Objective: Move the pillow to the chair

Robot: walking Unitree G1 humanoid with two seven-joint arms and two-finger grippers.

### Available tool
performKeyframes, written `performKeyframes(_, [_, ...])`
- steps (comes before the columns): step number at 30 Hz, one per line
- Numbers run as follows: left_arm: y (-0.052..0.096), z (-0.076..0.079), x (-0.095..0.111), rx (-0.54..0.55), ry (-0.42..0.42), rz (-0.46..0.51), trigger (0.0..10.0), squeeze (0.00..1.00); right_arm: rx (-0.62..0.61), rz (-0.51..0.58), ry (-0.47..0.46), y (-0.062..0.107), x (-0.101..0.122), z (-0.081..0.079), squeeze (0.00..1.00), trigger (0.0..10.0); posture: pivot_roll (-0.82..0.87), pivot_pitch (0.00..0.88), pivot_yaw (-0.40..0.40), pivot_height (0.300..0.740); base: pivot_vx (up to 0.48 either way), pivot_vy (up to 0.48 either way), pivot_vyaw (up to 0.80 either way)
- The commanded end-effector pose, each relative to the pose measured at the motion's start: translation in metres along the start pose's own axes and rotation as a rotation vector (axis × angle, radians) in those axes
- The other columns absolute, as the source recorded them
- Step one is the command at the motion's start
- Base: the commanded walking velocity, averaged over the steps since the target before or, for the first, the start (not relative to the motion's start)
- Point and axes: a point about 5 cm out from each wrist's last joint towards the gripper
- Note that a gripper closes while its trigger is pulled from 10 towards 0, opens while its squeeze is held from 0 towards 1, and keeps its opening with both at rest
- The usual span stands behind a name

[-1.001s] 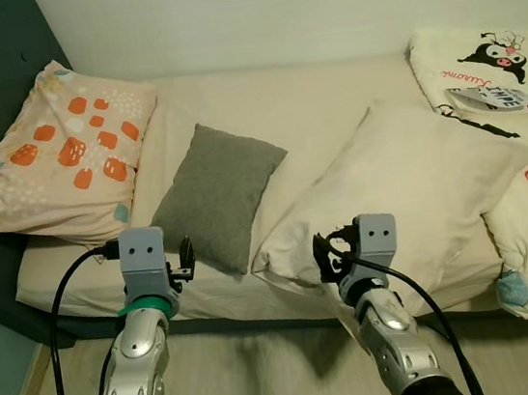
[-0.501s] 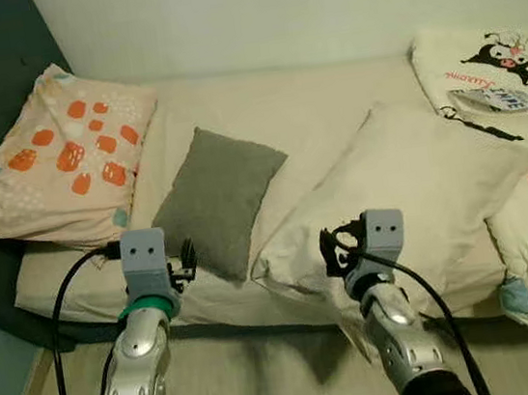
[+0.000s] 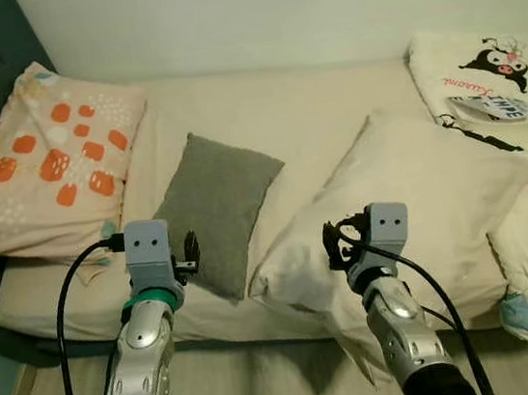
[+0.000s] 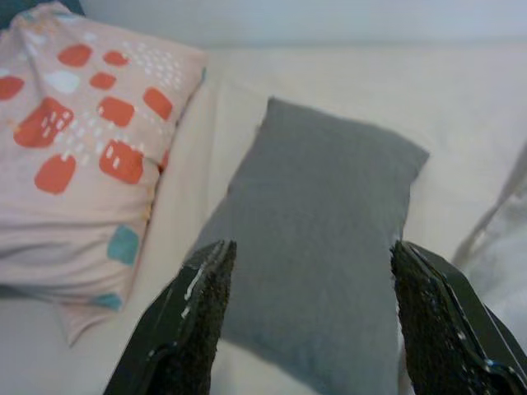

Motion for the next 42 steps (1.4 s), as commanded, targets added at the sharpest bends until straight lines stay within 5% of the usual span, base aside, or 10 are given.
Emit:
performKeyframes(1, [0.001, -0.007, -0.006, 0.018, -0.011, -0.028, 10.0, 0.0, -0.011, -0.013, -0.015, 0.001, -0.004, -0.001, 0.0, 10.0, 0.05, 0.003, 0.073, 0.74, 0.326, 0.0, 0.0])
performKeyframes(29, [-0.01, 0.001, -0.001, -0.039, -0.027, -0.032, 10.0, 0.0, -0.095, -0.026, -0.037, 0.005, -0.01, 0.015, 0.0, 10.0, 0.05, 0.028, 0.116, 0.74, 0.324, 0.0, 0.0])
performKeyframes(42, [-0.014, 0.014, -0.003, -0.101, -0.037, -0.057, 10.0, 0.0, -0.12, -0.026, -0.036, 0.005, -0.009, 0.016, 0.0, 10.0, 0.05, 0.041, 0.137, 0.74, 0.0, 0.0, 0.0])
Point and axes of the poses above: a point about 5 cm out from each wrist's last joint towards the gripper, its own y axis pointing back from the gripper into the wrist, its own x axis along the axis of the wrist's last joint, z = x × y, and after that the axes turned 11 degrees about y, right-handed
